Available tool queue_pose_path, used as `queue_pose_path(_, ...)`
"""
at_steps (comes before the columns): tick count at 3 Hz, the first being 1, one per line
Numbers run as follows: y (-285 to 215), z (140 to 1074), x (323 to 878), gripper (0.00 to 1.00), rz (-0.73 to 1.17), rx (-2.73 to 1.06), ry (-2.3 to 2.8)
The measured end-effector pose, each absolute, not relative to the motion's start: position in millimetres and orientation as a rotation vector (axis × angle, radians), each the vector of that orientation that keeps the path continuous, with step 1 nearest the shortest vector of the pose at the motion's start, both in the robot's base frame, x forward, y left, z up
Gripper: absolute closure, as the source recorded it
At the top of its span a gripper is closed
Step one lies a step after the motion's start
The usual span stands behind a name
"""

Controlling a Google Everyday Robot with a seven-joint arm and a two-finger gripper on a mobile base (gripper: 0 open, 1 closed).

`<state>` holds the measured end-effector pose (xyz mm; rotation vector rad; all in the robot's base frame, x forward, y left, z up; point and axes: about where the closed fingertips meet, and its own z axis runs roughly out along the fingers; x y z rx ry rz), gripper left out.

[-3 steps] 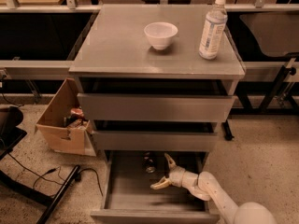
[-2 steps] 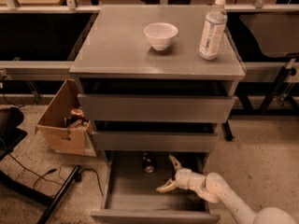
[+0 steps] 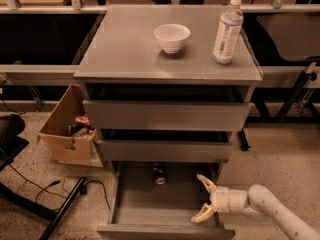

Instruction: Place orange can into bottom drawer

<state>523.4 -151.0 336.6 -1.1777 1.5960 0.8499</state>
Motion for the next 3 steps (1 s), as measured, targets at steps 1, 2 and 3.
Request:
queue_pose_path(1, -192.3, 388.6, 472.6, 0.0, 0.92, -1.294, 1.662)
queue_pose_path(2, -222.5, 463.8, 425.4, 0.0, 0.898, -1.363, 1.81)
queue_pose_path(3, -226.6, 507.5, 404.6, 0.0, 0.768, -1.395, 1.94)
